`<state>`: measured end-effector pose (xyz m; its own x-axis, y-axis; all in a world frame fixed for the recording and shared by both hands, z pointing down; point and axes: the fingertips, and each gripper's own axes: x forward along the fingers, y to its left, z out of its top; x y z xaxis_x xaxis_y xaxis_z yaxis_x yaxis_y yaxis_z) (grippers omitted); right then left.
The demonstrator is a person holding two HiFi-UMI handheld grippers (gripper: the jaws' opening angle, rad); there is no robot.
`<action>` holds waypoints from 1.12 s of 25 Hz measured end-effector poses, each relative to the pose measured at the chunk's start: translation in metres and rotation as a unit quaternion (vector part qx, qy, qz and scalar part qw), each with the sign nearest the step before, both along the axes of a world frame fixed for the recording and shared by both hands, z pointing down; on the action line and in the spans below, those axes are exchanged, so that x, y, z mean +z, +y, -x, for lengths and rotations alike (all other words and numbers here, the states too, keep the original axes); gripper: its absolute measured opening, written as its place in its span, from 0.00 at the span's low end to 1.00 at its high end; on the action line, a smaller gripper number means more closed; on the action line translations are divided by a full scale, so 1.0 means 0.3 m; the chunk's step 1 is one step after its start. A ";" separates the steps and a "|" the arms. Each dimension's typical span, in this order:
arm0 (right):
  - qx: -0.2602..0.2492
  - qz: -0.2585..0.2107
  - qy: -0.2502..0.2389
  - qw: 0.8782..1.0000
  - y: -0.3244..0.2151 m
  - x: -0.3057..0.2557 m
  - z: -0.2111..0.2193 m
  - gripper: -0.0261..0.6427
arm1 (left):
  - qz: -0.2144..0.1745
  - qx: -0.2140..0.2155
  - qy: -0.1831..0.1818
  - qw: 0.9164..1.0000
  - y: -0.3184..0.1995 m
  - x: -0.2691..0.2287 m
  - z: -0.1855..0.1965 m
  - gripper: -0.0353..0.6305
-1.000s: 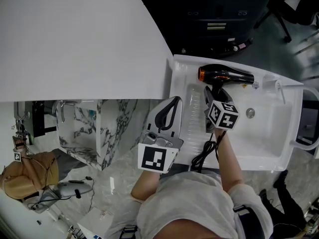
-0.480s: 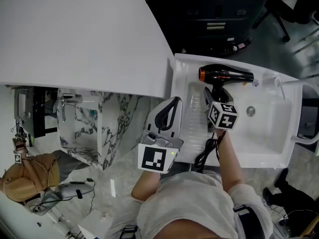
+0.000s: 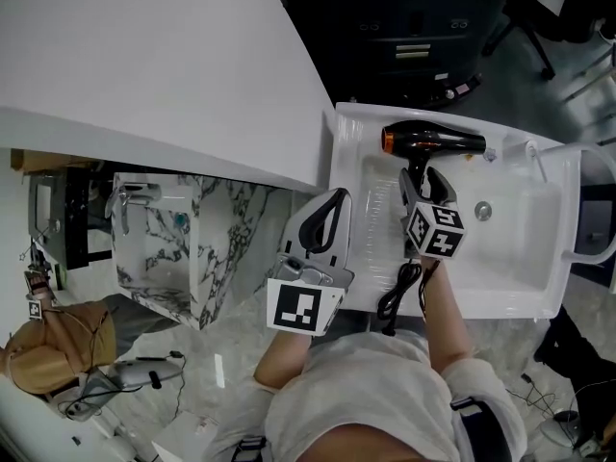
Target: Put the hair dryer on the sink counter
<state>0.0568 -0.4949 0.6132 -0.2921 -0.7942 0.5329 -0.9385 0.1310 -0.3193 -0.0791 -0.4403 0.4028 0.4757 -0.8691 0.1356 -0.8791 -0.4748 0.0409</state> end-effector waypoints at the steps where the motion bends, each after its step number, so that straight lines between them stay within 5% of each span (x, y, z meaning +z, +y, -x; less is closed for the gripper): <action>1: 0.000 -0.005 0.003 1.000 0.006 -0.016 -0.005 0.43 | -0.001 0.002 0.001 1.000 0.005 -0.003 -0.003 0.07; 5: 0.006 -0.024 0.012 1.000 0.050 -0.076 -0.036 0.12 | -0.006 0.013 0.005 1.000 0.040 -0.017 -0.023 0.07; 7: 0.004 -0.037 0.008 0.999 0.080 -0.108 -0.044 0.06 | -0.012 0.019 0.007 1.000 0.066 -0.026 -0.032 0.07; 28: -0.021 -0.141 0.030 0.989 0.503 -0.543 -0.027 0.05 | -0.061 0.095 0.043 0.993 0.405 -0.213 -0.093 0.07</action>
